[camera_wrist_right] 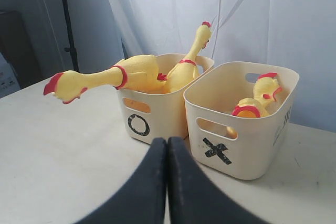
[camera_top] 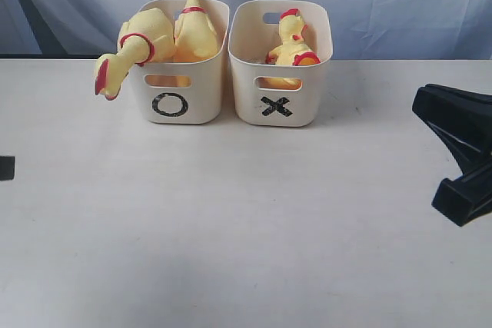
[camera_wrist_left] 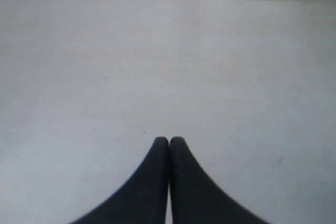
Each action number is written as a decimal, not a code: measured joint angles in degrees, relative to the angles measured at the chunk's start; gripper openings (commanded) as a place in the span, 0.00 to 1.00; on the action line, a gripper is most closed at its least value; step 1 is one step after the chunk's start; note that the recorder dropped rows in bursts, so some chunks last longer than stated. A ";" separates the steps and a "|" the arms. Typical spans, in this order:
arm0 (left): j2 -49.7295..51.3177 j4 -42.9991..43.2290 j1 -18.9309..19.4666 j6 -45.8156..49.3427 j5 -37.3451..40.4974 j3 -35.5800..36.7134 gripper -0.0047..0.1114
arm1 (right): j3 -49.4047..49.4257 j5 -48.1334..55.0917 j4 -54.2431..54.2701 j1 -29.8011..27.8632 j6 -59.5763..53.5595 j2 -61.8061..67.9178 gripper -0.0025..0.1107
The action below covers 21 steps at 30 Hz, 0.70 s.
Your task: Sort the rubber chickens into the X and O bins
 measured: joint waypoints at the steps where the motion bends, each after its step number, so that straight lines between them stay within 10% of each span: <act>1: -1.76 -0.14 0.00 0.00 -0.46 1.38 0.04 | 0.00 0.00 0.00 0.00 0.00 0.00 0.01; 21: -14.14 -3.02 0.00 0.00 -2.63 5.79 0.04 | 0.00 0.00 0.00 0.00 -0.03 -0.41 0.01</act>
